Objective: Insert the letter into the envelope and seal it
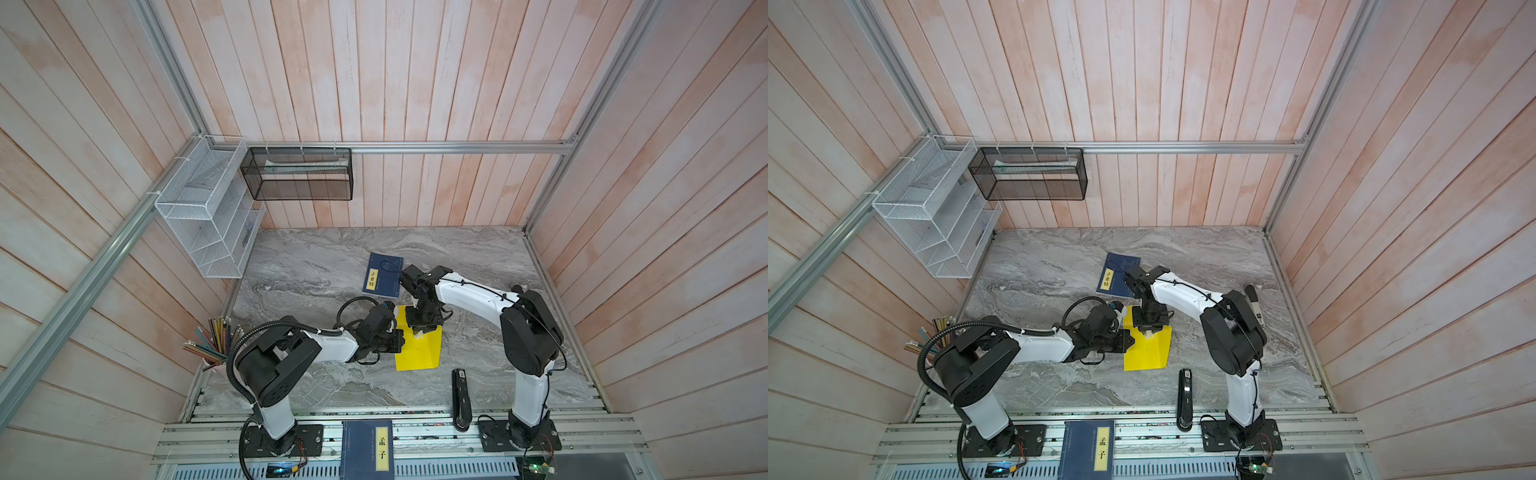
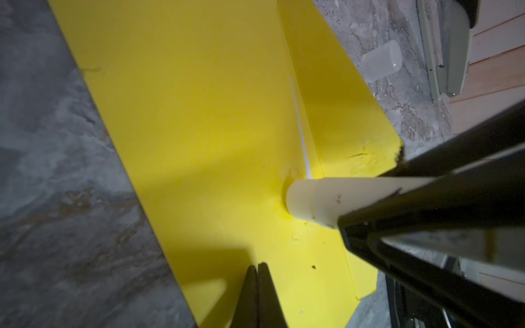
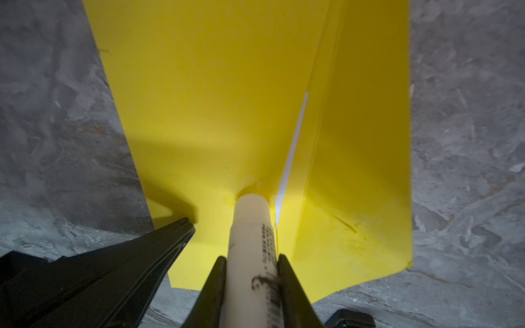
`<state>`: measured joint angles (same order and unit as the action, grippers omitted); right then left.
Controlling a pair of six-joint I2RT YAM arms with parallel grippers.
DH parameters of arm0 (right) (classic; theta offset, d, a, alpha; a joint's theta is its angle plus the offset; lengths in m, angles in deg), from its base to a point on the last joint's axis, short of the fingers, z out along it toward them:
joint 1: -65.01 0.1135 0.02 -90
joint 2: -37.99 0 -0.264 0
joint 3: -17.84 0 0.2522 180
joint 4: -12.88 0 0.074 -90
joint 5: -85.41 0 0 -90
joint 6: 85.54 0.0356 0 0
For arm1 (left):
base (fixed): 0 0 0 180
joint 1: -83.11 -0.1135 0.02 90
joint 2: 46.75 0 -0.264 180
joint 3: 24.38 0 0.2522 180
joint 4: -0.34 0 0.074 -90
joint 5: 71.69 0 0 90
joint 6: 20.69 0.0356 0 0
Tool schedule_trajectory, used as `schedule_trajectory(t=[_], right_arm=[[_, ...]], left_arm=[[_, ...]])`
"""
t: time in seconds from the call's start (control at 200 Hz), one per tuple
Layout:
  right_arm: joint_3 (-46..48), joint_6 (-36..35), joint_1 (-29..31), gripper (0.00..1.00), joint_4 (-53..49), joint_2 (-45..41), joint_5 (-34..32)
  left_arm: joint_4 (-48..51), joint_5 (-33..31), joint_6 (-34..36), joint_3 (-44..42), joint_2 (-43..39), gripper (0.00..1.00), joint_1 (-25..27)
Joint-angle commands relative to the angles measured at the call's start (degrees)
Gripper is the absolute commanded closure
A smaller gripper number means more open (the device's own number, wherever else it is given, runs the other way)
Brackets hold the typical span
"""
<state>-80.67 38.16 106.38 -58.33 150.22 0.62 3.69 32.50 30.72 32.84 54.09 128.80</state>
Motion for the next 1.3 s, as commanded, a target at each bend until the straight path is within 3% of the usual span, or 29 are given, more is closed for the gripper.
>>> schedule_trajectory(t=[0.0,0.175,0.43,0.675,0.955,1.295], right_arm=[[0.43,-2.6,1.2,1.0,-2.18,4.95,-2.81],[-0.24,-5.65,1.83,1.0,-3.24,6.34,-1.74],[0.9,1.64,1.35,1.0,3.05,3.75,-0.61],[-0.02,2.91,-0.2,1.0,4.89,2.5,-4.17],[1.69,-0.87,0.55,1.0,-0.14,1.04,3.44],[2.71,-3.1,0.65,1.0,-1.71,-0.16,6.7]], left_arm=[[3.48,0.13,0.95,0.55,1.48,1.0,-0.08],[3.68,0.13,1.06,0.51,1.6,1.0,-0.16],[3.69,0.29,1.1,0.66,1.63,1.0,-0.26],[4.62,0.41,1.59,1.01,1.81,1.0,-0.41],[7.61,-1.57,1.08,2.18,1.15,1.0,-0.39],[8.61,-2.16,0.62,3.19,1.63,1.0,-0.34]])
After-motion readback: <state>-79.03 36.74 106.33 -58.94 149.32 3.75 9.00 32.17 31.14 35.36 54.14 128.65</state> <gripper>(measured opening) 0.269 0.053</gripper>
